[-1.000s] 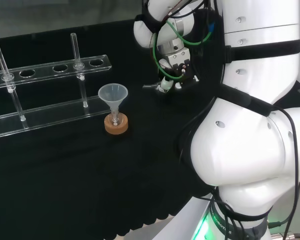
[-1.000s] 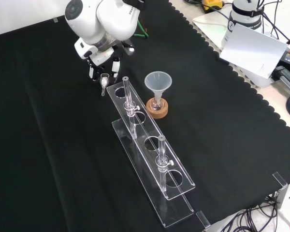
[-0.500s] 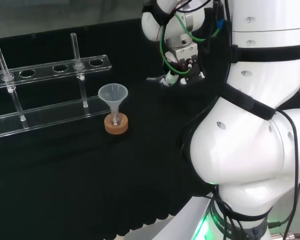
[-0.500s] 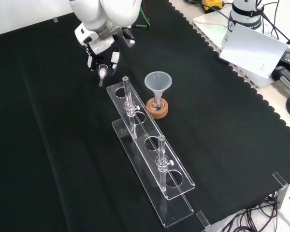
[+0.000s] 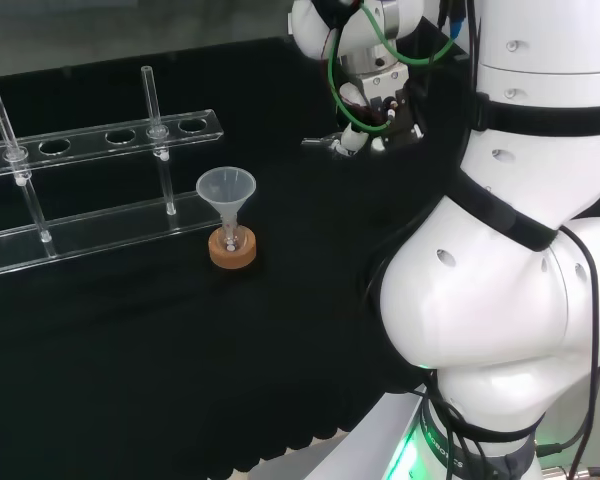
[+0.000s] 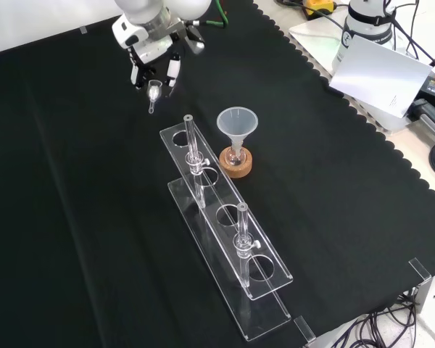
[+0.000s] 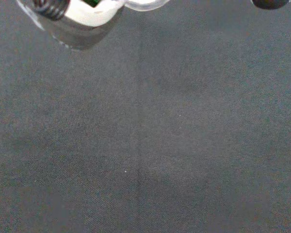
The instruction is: Pick up the weighing funnel.
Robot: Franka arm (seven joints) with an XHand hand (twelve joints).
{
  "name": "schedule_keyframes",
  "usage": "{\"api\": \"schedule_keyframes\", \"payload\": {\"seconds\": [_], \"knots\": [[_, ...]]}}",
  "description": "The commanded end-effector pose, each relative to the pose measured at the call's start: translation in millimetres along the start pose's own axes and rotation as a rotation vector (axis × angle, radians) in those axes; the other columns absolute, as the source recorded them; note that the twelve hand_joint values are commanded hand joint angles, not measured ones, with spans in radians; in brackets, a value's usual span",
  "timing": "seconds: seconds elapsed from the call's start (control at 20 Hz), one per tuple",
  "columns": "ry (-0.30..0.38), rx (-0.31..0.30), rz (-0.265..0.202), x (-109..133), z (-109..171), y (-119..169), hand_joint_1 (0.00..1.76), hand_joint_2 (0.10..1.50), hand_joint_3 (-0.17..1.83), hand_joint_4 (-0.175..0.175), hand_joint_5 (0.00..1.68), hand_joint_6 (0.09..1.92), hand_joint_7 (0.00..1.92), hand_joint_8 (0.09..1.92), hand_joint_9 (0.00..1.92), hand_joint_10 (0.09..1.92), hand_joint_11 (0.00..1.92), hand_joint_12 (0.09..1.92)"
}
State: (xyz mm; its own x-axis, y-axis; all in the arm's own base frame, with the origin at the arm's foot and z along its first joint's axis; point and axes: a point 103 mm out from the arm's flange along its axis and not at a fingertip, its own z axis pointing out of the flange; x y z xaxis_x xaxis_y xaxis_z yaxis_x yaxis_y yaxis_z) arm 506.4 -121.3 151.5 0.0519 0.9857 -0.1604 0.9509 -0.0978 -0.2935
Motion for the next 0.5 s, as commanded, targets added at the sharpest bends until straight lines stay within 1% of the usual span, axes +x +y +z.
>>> {"api": "schedule_keyframes", "payload": {"seconds": [0.05,0.3,0.5], "knots": [[-0.043,0.028,0.005,0.2,-21.8,-33.7,1.09,0.80,0.45,0.175,1.18,0.77,1.48,0.22,1.63,0.09,1.30,0.76],[-0.071,0.009,0.002,8.3,-34.5,-55.4,1.09,0.80,0.46,0.175,1.18,0.77,1.47,0.22,1.63,0.09,1.31,0.76],[-0.071,0.004,0.001,14.2,-43.7,-70.1,1.09,0.80,0.46,0.175,1.18,0.77,1.47,0.22,1.63,0.09,1.31,0.75]]}}
